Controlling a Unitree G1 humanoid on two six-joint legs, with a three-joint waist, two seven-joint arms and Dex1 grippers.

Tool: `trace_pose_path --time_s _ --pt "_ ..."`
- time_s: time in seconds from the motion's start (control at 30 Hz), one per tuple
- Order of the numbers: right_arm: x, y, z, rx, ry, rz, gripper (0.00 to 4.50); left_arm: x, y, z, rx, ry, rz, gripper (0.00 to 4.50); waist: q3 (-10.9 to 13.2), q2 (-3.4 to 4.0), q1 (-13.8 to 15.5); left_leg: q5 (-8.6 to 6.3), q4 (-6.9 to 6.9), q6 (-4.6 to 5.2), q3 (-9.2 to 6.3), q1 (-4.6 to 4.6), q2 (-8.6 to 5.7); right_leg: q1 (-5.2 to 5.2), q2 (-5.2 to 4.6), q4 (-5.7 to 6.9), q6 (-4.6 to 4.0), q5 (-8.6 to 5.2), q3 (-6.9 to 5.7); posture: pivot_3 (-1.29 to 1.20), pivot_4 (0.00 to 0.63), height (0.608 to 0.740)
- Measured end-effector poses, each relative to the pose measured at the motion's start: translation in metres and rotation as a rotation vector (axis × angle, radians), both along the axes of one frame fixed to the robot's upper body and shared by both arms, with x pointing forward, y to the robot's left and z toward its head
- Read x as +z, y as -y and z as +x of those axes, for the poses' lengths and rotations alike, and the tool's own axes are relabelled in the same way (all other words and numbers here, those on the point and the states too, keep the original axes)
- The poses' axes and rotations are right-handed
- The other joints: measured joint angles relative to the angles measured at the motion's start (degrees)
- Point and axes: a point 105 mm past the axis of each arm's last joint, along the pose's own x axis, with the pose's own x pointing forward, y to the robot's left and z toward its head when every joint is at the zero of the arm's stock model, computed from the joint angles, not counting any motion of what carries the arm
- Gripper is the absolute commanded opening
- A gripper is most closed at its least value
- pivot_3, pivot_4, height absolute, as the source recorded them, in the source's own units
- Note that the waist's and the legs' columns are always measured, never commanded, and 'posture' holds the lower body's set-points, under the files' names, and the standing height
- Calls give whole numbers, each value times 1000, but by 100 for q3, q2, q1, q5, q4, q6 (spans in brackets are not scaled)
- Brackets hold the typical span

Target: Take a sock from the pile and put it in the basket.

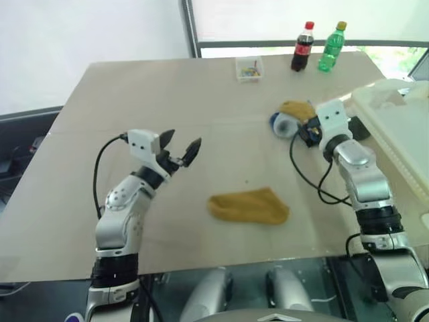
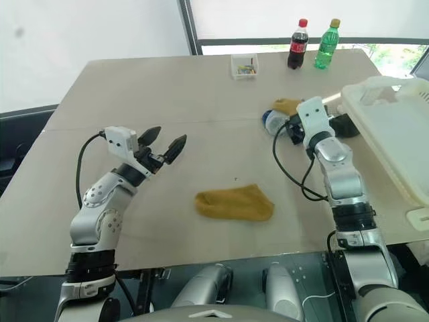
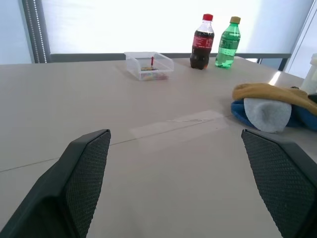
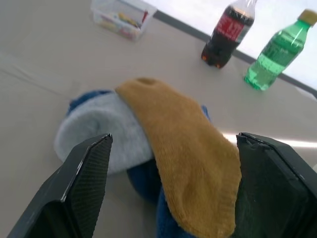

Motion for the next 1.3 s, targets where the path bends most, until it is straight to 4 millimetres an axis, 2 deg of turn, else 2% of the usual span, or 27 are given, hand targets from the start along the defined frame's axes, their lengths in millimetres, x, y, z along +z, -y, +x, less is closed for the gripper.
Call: trace_pose_path --time_s 0.1,0.27,0.4,0.53,0.63,0.7,0.73,0.77,0.83,1.1,1.2,1.3 --pt "-14 4 11 -7 -51 -21 4110 4 6 -12 -75 9 20 4474 1 1 -67 0 -1 1 7 0 1 -1 1 0 0 0 8 0 150 740" --pt "-8 4 18 5 -35 -28 4110 -1 9 -27 -179 -32 37 4474 1 1 -108 0 -1 1 5 0 1 0 1 0 0 0 6 0 150 740" --pt "-10 3 18 24 -41 -41 4110 -6 10 -45 -325 -110 58 4474 3 4 -125 0 -1 1 4 0 2 -1 2 1 0 0 7 0 150 740" --pt "-11 -1 18 46 -44 -40 4110 -3 11 -55 -409 -133 79 4474 4 6 -124 0 -1 1 4 1 2 0 2 0 0 0 6 0 150 740" --pt "-11 -1 18 49 -46 -37 3303 -3 11 -57 -423 -134 81 4500 4 6 -122 0 -1 0 4 1 2 0 2 0 0 0 6 0 150 740" --pt "-11 -1 18 49 -46 -36 2571 -2 10 -57 -429 -134 84 4500 4 6 -122 0 -1 0 4 1 2 0 2 0 -1 0 6 0 150 740" --pt "-11 -1 18 49 -46 -36 2006 -2 10 -57 -429 -135 85 4500 4 6 -121 0 -1 0 4 1 2 -1 2 0 -1 0 6 0 150 740" --pt "-11 -1 18 49 -46 -31 1722 -2 10 -57 -429 -134 85 4500 4 6 -122 0 -1 0 4 1 2 -1 2 0 -1 0 6 0 150 740" --pt "-11 -1 18 48 -46 -27 747 -2 11 -57 -430 -134 84 4500 4 6 -123 0 -1 0 4 1 2 -1 2 0 -1 0 6 0 150 740" --pt "-11 -2 18 54 -50 -14 747 -2 11 -57 -430 -132 84 4500 4 6 -122 0 -1 1 4 1 2 -1 2 0 -1 0 6 0 150 740" --pt "-12 -5 17 60 -52 -4 15 -1 11 -57 -429 -130 84 4500 4 6 -123 0 -1 0 4 1 2 -1 2 0 -1 0 7 0 150 740" --pt "-13 -4 18 59 -59 3 15 -1 11 -57 -428 -130 83 4500 4 6 -122 0 -1 1 4 1 2 -1 1 0 0 0 7 0 150 740"
